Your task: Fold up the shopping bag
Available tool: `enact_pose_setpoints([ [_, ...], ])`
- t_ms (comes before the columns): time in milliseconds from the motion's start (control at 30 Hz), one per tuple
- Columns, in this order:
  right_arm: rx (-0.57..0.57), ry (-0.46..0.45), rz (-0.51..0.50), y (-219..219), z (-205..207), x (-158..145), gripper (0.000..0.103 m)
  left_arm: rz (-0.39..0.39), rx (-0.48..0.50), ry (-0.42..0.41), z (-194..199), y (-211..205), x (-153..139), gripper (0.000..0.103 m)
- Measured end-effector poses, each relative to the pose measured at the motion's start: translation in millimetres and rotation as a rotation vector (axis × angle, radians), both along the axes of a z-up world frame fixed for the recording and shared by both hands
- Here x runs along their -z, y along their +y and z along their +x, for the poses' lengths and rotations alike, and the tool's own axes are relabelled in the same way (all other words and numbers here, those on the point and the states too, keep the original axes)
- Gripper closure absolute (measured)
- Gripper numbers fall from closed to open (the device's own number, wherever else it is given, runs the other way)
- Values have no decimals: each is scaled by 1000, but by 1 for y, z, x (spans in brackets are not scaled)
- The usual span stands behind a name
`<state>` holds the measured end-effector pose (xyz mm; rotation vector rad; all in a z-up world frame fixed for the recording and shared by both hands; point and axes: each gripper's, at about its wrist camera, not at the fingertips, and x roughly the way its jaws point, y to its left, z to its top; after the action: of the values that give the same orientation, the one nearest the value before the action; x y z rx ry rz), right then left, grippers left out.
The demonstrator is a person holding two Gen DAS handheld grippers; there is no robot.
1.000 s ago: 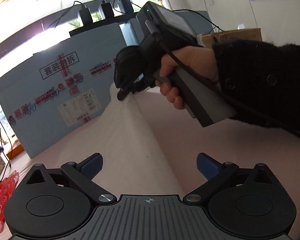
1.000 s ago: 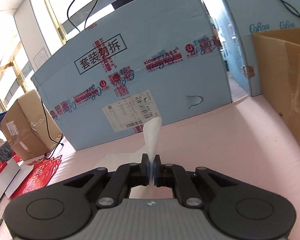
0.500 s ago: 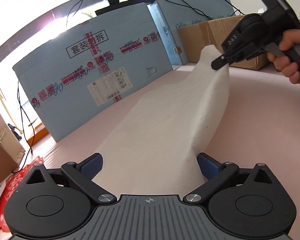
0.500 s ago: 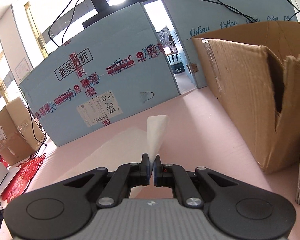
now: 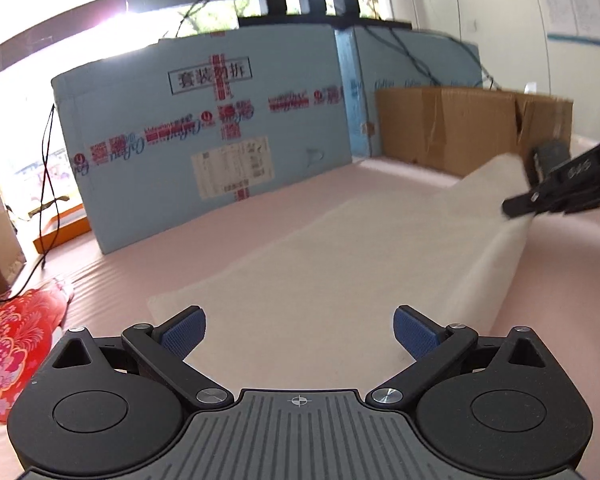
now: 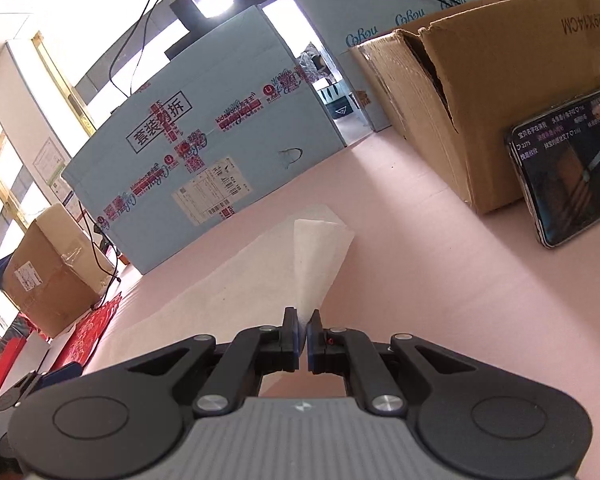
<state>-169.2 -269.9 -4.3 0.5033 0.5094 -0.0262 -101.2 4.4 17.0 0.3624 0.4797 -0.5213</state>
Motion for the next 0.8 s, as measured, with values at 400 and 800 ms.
enact_pose_setpoints([
  [400,162,-15,-184,-17,-37,-8,57,63,-59,-49,0,2,3,2],
  [800,-212,-36,-403,47,-11,-9,58,76,163,-116,-39,-54,2,2],
])
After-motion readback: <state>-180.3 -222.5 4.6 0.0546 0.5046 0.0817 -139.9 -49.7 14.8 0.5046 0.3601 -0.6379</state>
